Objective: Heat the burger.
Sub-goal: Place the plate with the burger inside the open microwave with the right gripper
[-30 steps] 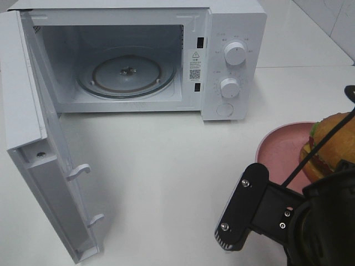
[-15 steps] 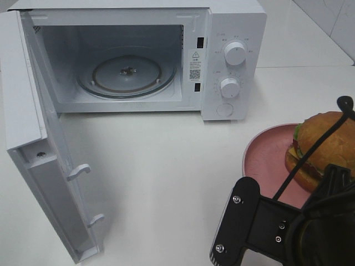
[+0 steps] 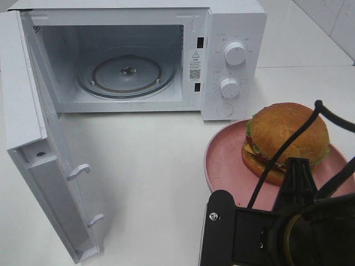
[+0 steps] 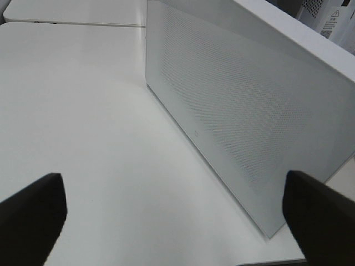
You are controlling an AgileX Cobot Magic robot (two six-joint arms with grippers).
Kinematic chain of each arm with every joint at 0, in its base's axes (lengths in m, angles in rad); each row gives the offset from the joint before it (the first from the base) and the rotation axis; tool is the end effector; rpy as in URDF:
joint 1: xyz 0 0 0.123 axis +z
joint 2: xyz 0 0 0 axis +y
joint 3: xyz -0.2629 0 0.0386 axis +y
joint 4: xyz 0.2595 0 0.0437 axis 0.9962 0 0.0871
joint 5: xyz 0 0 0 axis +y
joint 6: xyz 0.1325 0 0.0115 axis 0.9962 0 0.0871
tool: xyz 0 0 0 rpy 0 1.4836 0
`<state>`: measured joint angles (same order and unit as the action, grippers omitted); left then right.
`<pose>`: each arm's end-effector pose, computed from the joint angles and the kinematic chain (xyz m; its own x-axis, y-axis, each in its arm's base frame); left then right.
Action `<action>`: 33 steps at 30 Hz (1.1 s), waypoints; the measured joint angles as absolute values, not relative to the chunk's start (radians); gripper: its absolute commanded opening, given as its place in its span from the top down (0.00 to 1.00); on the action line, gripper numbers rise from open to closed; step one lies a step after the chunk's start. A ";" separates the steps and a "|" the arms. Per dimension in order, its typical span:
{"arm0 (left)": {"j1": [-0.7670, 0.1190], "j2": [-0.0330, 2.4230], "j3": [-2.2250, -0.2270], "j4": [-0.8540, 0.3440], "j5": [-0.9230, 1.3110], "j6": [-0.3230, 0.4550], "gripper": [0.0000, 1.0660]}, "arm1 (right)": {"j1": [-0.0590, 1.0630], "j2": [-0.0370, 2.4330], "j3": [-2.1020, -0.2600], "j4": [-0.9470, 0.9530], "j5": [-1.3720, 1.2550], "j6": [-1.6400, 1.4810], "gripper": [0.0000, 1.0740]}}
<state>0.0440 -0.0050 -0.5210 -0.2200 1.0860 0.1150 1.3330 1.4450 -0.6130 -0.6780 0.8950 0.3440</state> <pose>0.0572 -0.0232 0.2700 -0.4444 -0.0086 -0.8958 0.1344 0.9880 -0.0762 0.1148 0.1972 0.1105 -0.1305 -0.9914 0.0051 -0.8636 0.1112 -0.4917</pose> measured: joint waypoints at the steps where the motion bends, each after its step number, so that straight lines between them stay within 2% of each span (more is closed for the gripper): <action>1: 0.044 -0.005 -0.521 -0.220 1.086 0.115 0.08 | 1.333 1.445 -0.613 -0.678 0.895 0.344 1.00; 16: 0.044 -0.005 -0.521 -0.220 1.086 0.115 0.08 | 1.330 1.445 -0.613 -0.790 0.771 0.269 1.00; 33: 0.044 -0.005 -0.521 -0.220 1.086 0.115 0.08 | 1.117 1.445 -0.613 -0.809 0.594 -0.187 1.00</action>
<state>0.0440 -0.0050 -0.5210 -0.2200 1.0860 0.1150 1.1170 1.4450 -0.6130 -0.8090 0.5940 -0.1870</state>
